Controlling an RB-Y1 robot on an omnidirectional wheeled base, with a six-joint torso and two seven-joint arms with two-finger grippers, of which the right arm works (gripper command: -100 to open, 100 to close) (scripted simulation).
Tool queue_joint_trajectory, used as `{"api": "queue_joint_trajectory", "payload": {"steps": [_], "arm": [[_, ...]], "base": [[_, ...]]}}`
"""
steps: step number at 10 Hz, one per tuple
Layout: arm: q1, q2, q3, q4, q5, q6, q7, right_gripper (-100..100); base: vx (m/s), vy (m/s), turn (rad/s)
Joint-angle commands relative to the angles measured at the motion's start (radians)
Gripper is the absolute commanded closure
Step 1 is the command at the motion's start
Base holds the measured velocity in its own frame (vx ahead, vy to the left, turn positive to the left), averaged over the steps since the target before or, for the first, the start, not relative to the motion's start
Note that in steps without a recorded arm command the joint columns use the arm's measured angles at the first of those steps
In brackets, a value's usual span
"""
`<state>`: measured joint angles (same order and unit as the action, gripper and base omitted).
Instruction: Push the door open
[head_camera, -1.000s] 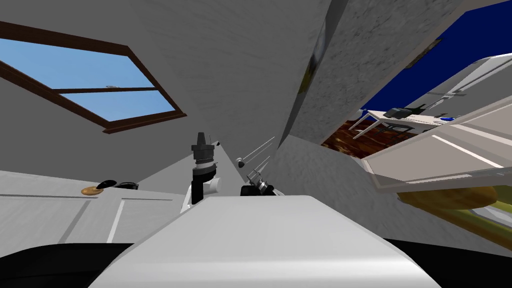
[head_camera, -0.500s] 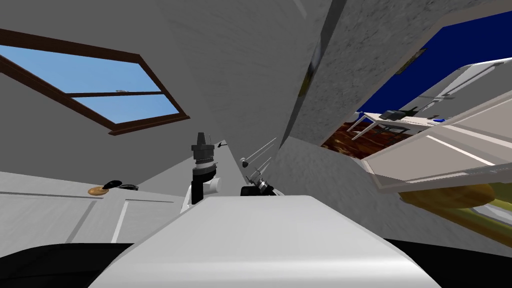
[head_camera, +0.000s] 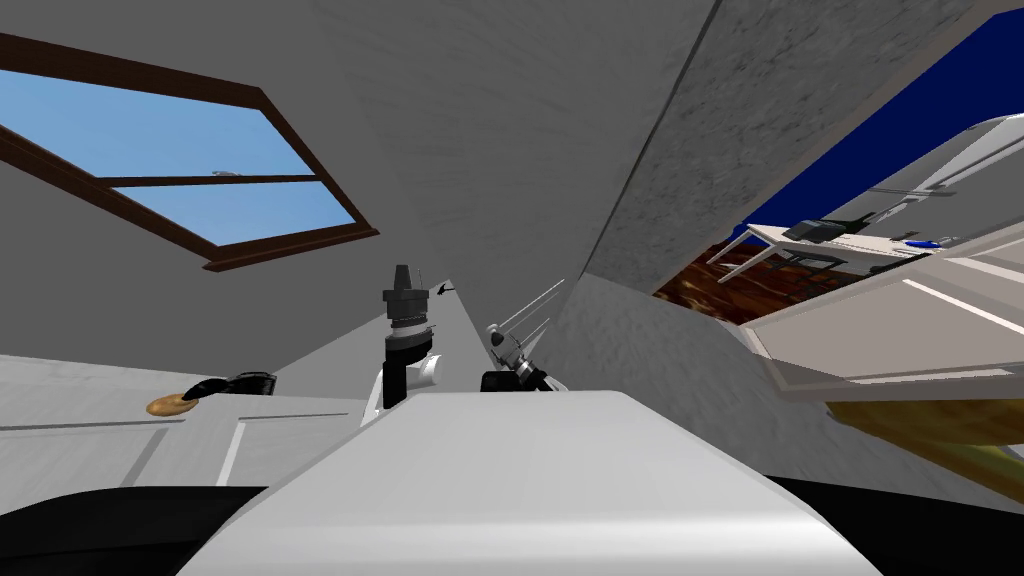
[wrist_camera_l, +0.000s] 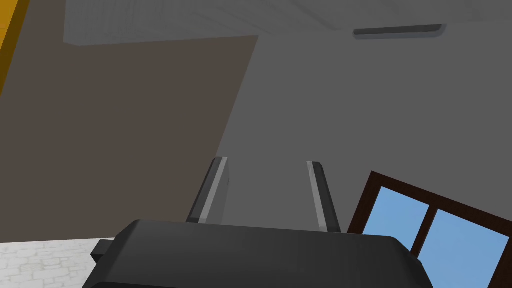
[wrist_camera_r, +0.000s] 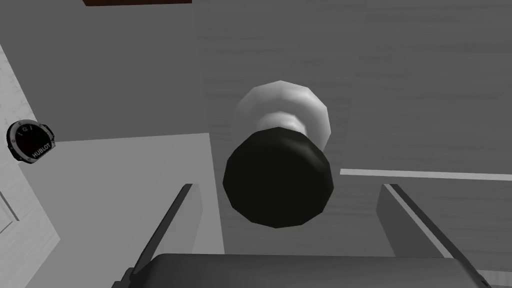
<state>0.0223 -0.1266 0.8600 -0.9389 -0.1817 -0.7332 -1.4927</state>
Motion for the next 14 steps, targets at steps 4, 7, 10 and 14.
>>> {"api": "queue_joint_trajectory", "payload": {"steps": [4,7,10,14], "arm": [[0.000,0.000,0.000,0.000,0.000,0.000,0.000,100],[0.000,0.000,0.000,0.000,0.000,0.000,0.000,100],[0.012,0.003,-0.015,-0.008,-0.008,-0.003,0.008,-100],[0.013,0.007,-0.029,-0.001,-0.012,-0.009,0.015,-100]], "base": [[0.001,0.001,0.000],[-0.004,-0.004,0.000],[-0.137,-0.061,-0.085],[-0.102,-0.032,-0.034]]}}
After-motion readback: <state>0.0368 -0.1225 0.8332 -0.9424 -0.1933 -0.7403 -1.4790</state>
